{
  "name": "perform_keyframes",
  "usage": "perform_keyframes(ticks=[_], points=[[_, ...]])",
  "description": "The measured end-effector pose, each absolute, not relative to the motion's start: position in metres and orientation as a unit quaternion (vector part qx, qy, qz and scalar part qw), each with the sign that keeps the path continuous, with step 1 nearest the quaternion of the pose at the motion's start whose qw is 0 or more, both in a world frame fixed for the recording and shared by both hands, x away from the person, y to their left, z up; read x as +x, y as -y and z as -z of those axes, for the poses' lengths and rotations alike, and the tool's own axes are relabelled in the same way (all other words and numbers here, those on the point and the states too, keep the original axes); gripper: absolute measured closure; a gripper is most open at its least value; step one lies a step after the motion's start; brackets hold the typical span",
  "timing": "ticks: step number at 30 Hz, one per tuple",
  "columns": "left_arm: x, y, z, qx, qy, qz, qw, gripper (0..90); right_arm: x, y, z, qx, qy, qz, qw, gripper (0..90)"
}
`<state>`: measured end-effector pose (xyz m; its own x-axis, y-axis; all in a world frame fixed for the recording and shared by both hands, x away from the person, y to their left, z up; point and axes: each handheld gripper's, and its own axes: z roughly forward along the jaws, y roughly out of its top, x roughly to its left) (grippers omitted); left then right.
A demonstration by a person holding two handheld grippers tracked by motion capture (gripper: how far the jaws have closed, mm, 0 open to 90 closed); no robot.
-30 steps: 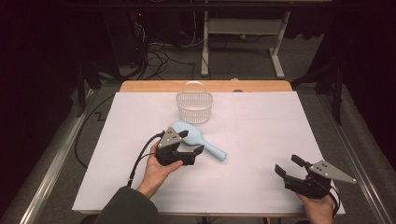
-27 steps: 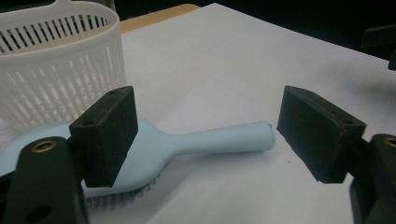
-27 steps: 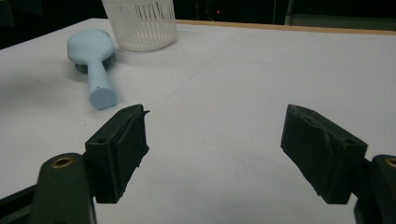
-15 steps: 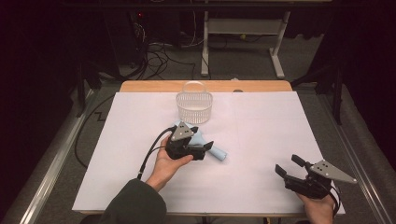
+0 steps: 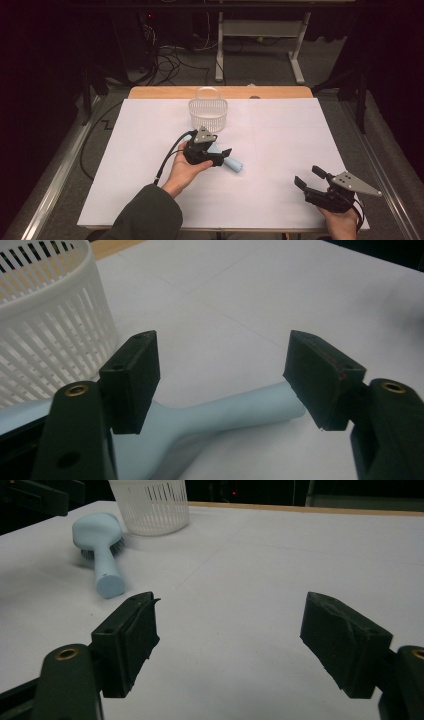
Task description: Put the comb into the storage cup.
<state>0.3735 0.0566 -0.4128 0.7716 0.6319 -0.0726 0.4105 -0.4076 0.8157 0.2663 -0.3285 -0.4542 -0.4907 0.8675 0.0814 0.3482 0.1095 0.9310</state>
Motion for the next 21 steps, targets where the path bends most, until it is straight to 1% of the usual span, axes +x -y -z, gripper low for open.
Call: perform_keyframes(ticks=[2, 5, 6, 7, 11, 13, 14, 17, 21], points=[[0.377, -0.056, 0.413, 0.836, -0.318, -0.111, 0.433, 36.4, 0.266, 0.329, 0.454, 0.434, -0.700, -0.506, 0.256, 23.3], [0.380, -0.054, 0.412, 0.843, -0.322, -0.104, 0.419, 39.6, 0.266, 0.329, 0.454, 0.434, -0.700, -0.506, 0.256, 23.4], [0.381, -0.053, 0.412, 0.844, -0.323, -0.101, 0.415, 39.6, 0.266, 0.329, 0.454, 0.434, -0.700, -0.506, 0.256, 23.4], [0.382, -0.052, 0.411, 0.846, -0.325, -0.098, 0.411, 42.4, 0.266, 0.329, 0.454, 0.435, -0.699, -0.507, 0.255, 23.4], [0.386, -0.049, 0.408, 0.856, -0.326, -0.094, 0.390, 46.8, 0.266, 0.329, 0.454, 0.435, -0.699, -0.507, 0.255, 23.4], [0.389, -0.045, 0.407, 0.865, -0.328, -0.092, 0.368, 48.4, 0.267, 0.329, 0.454, 0.434, -0.700, -0.507, 0.255, 23.4], [0.392, -0.043, 0.407, 0.870, -0.328, -0.093, 0.356, 51.1, 0.267, 0.329, 0.454, 0.434, -0.700, -0.507, 0.254, 23.4], [0.394, -0.041, 0.407, 0.873, -0.328, -0.089, 0.351, 56.6, 0.267, 0.329, 0.454, 0.434, -0.700, -0.507, 0.254, 23.4], [0.402, -0.032, 0.408, 0.882, -0.335, -0.060, 0.326, 60.5, 0.267, 0.329, 0.454, 0.434, -0.700, -0.507, 0.253, 23.4]])
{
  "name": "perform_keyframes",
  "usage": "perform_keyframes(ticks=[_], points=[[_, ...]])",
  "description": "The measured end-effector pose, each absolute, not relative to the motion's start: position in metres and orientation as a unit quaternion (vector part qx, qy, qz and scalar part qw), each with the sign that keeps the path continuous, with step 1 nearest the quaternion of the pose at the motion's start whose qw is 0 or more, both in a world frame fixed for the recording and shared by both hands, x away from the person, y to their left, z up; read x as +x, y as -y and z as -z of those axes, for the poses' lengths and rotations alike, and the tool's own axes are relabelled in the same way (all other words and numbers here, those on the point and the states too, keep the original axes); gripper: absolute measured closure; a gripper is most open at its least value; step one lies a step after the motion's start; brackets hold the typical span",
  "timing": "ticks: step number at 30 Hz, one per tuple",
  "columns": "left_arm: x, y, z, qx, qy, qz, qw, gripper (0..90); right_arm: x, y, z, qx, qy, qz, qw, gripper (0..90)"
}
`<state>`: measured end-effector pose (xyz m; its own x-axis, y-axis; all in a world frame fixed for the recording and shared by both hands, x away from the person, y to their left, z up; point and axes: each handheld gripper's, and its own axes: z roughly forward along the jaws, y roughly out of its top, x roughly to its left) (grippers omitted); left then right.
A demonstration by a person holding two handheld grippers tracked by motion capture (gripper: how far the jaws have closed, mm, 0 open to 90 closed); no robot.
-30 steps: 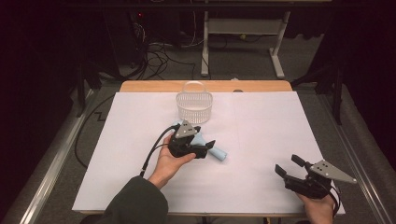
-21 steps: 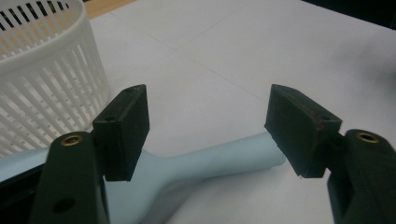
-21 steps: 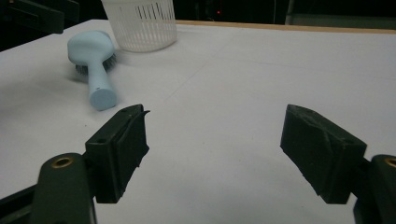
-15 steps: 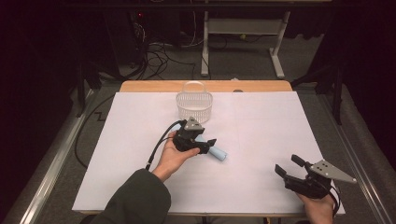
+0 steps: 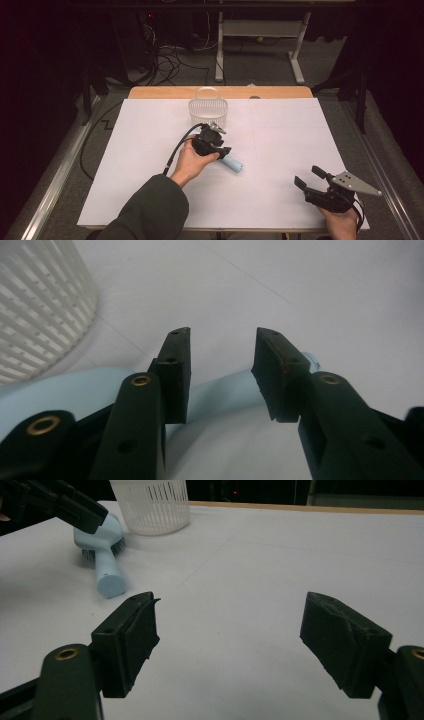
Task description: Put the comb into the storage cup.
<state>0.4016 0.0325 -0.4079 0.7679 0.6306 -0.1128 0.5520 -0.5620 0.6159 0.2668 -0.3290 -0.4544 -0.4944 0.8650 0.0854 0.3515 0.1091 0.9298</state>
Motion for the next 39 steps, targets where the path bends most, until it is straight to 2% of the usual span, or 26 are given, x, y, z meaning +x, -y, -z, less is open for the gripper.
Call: perform_keyframes(ticks=[7, 20, 31, 39], points=[[0.410, -0.018, 0.412, 0.893, -0.342, -0.031, 0.290, 67.8, 0.267, 0.329, 0.454, 0.435, -0.700, -0.507, 0.253, 23.4], [0.419, -0.009, 0.422, 0.898, -0.351, -0.014, 0.265, 83.6, 0.267, 0.329, 0.455, 0.434, -0.702, -0.506, 0.252, 23.4], [0.420, -0.008, 0.426, 0.899, -0.351, -0.001, 0.263, 89.9, 0.267, 0.328, 0.455, 0.432, -0.704, -0.505, 0.251, 23.4], [0.420, -0.010, 0.426, 0.898, -0.356, 0.011, 0.259, 90.0, 0.267, 0.328, 0.455, 0.431, -0.705, -0.505, 0.249, 23.4]])
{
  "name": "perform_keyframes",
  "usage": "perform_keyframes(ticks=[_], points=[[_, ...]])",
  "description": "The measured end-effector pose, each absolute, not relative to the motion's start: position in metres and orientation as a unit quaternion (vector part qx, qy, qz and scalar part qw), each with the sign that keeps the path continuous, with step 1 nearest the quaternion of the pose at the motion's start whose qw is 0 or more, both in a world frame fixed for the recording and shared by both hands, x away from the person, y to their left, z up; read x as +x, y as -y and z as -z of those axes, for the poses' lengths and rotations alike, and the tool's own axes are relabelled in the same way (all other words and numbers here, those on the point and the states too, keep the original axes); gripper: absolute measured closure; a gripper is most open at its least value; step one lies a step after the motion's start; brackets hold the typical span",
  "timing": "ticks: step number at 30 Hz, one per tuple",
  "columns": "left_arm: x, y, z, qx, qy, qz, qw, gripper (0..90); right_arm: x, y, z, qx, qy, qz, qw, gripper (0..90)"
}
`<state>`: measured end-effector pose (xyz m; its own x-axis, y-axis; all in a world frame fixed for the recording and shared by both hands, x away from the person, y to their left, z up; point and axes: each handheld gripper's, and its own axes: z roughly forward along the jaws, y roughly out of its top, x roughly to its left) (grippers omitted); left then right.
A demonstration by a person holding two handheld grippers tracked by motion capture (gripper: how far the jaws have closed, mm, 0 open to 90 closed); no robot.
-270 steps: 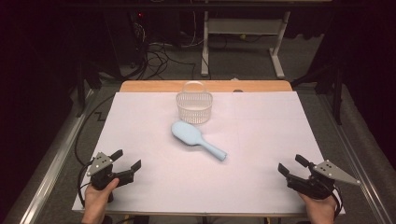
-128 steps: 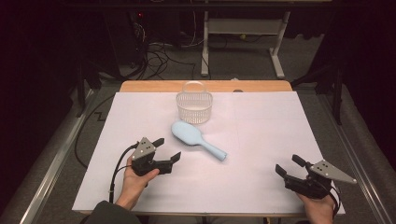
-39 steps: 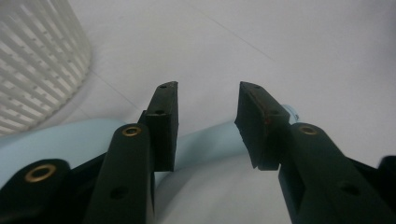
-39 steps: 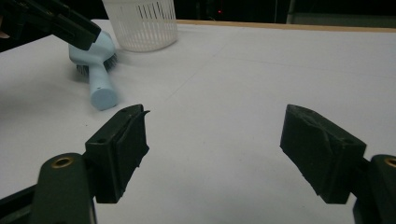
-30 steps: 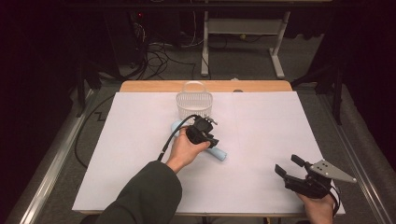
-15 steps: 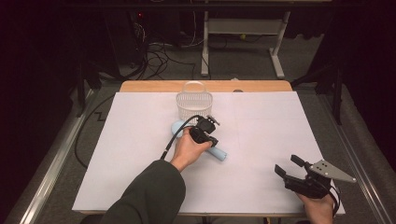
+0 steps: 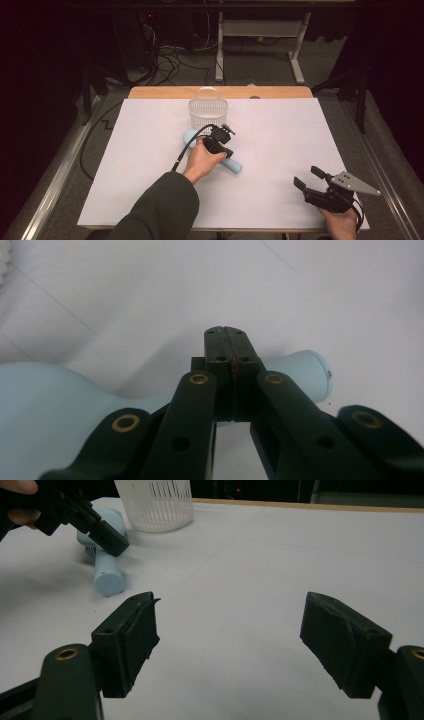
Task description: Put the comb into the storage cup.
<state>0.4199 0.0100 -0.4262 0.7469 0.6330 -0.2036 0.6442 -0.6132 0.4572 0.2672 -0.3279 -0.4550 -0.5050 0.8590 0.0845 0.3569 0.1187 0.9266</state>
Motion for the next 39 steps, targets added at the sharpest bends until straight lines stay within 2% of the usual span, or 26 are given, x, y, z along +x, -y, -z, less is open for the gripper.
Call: perform_keyframes(ticks=[39], points=[[0.382, -0.031, 0.431, 0.894, -0.349, 0.018, 0.280, 90.0, 0.267, 0.328, 0.455, 0.433, -0.703, -0.507, 0.249, 23.3]])
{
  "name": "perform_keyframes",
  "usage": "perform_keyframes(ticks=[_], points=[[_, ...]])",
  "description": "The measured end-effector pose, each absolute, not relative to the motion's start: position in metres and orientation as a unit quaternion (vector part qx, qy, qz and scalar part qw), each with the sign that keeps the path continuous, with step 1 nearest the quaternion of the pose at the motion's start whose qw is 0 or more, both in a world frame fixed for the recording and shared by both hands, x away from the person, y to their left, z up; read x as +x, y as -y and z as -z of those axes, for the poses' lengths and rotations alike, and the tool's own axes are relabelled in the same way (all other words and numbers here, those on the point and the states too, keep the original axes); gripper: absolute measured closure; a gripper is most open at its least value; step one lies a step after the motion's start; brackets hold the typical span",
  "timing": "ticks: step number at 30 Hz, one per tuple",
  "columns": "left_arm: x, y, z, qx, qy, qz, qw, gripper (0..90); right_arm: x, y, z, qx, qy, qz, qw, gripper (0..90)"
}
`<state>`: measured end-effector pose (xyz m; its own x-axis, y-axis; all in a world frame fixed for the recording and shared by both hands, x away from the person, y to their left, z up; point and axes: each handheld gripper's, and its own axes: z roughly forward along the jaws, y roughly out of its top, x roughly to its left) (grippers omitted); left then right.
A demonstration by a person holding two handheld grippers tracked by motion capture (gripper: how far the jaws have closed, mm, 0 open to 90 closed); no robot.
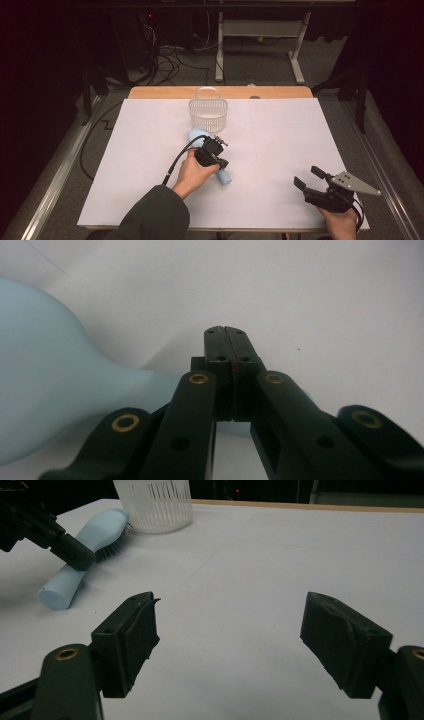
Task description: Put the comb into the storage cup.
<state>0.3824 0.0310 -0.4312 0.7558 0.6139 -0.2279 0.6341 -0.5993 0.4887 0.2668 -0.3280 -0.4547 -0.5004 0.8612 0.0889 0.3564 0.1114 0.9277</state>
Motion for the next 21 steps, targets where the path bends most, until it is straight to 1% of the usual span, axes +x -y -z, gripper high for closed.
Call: perform_keyframes(ticks=[21], points=[[0.370, -0.034, 0.438, 0.898, -0.345, 0.026, 0.273, 90.0, 0.267, 0.328, 0.455, 0.432, -0.703, -0.507, 0.249, 23.3]])
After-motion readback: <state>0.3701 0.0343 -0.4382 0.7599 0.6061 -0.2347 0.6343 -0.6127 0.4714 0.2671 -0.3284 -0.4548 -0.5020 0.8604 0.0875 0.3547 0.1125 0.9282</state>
